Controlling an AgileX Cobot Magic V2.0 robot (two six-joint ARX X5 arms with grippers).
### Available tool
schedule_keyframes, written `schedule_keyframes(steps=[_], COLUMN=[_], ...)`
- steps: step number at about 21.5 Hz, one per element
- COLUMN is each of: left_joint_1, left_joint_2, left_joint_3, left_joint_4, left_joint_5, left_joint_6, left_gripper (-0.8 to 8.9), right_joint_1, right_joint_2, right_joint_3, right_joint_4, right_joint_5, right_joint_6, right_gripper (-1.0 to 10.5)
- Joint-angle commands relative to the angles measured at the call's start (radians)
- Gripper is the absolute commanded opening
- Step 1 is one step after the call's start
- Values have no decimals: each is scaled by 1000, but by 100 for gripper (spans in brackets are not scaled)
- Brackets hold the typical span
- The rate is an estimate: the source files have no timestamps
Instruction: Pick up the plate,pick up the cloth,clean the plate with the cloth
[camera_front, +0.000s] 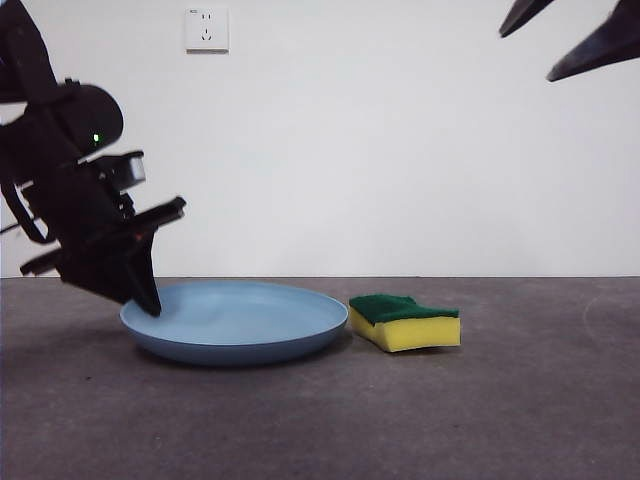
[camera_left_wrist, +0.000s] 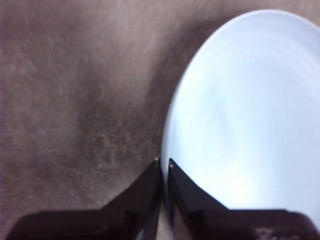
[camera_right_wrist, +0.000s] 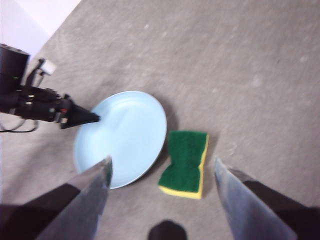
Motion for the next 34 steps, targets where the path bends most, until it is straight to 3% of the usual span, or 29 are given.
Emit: schedule_keyframes(steps=[1, 4, 8, 14, 23, 34], left_joint_1=[-4, -3, -3, -3, -4, -4], left_joint_2=[-94, -232, -420, -561, -566, -564], left_joint_3=[-1, -1, -1, -1, -1, -1], left_joint_4=[-5, -36, -140, -249, -280, -272], left_joint_5=[-10, -33, -152, -192, -191, -191], left_joint_6=[35, 37, 94, 116, 116, 116], left_gripper=[-8, -8, -8, -8, -8, -8], right_joint_1=[70, 159, 256, 317, 323, 323], right_joint_2=[56, 171, 360, 594, 752, 802], right_joint_3=[42, 111, 207, 236, 236, 236], right_joint_4=[4, 0, -34, -40, -8, 1], right_joint_5=[86, 161, 293, 370, 369, 369], right_joint_6=[-38, -68, -111, -129, -131, -123], right_gripper=[342, 306, 306, 306, 300, 54])
